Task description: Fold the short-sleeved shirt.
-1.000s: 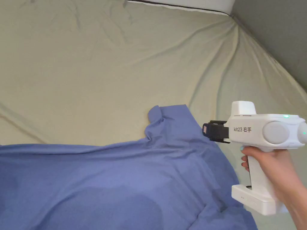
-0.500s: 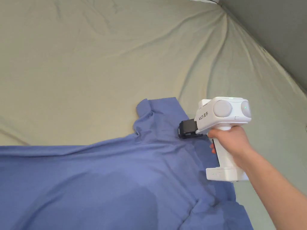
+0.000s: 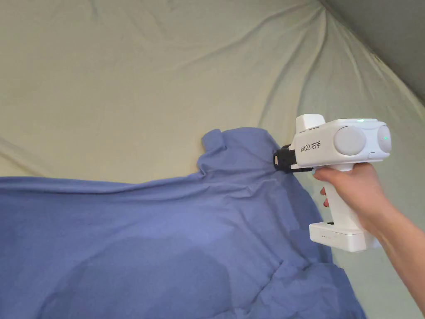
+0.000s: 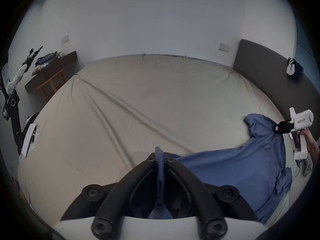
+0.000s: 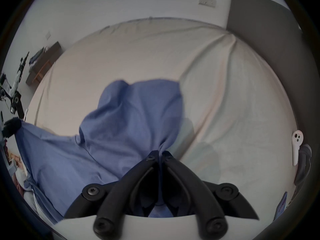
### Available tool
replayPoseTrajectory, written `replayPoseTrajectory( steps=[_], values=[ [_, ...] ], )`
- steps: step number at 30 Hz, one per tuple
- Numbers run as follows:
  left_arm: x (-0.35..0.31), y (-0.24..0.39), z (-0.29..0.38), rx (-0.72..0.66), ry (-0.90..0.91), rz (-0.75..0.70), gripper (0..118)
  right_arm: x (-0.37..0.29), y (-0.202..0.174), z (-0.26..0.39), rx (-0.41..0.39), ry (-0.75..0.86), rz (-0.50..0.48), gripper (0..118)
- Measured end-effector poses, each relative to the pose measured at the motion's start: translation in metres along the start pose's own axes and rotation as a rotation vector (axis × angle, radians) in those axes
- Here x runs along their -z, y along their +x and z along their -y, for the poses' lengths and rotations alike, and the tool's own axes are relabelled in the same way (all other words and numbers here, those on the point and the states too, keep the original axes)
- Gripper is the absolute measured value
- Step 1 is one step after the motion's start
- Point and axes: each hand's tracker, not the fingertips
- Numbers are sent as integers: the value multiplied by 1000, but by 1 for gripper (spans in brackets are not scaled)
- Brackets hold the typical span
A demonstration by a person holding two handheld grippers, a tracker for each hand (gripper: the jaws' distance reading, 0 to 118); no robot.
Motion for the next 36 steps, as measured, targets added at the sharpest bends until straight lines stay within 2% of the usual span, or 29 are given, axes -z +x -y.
replayPoseTrajectory(
  steps=[7,14,19,23,28,33,35,36],
  values=[
    [-67,2,26,17,78,-4,0,-105,-2,41,-20,166,-32,2],
    [-127,-1,84,-6,46,-29,0,-169,-6,129,10,189,-51,2],
    [-142,-6,135,-51,-74,-26,0,-182,0,193,101,136,-62,2],
    [-134,-4,166,-45,-173,-36,0,-167,1,231,124,21,-60,2],
    [-112,-3,193,-38,-260,-41,0,-141,11,260,178,-45,-50,2],
    [-99,-5,197,-55,-271,-36,0,-130,10,262,189,-54,-39,2],
    [-102,-7,197,-58,-255,-19,0,-132,7,262,157,-19,-43,3],
    [-107,-8,196,-81,-224,0,9,-138,4,263,141,38,-32,7]
  ],
)
